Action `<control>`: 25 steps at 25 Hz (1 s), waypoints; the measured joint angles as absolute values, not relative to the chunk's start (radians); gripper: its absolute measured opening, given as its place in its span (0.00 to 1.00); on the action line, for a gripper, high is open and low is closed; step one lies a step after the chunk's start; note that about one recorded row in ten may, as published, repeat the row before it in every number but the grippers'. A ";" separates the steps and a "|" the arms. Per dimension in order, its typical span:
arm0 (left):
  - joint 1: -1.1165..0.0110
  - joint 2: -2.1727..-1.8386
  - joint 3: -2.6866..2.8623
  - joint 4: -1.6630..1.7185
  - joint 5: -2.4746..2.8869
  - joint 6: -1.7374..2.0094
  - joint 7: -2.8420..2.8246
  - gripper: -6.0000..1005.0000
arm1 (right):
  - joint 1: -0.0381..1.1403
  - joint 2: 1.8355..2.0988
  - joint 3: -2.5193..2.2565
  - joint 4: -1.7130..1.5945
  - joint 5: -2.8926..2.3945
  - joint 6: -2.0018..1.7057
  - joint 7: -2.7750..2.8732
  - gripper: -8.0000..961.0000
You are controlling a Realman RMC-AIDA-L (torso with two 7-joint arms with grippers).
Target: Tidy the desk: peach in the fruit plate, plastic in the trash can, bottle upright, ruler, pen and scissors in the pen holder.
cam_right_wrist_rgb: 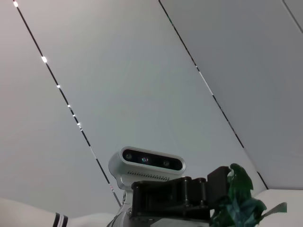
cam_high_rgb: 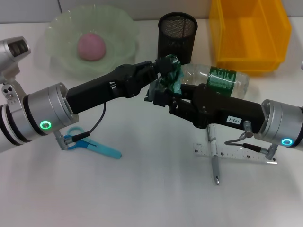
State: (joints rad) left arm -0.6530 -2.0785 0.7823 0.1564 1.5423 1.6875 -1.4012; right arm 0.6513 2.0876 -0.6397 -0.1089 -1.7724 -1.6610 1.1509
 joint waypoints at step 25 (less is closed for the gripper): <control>-0.644 -2.077 0.782 0.156 1.537 1.685 -1.402 0.01 | 0.658 2.085 -0.641 -0.109 -1.775 -1.664 1.160 0.52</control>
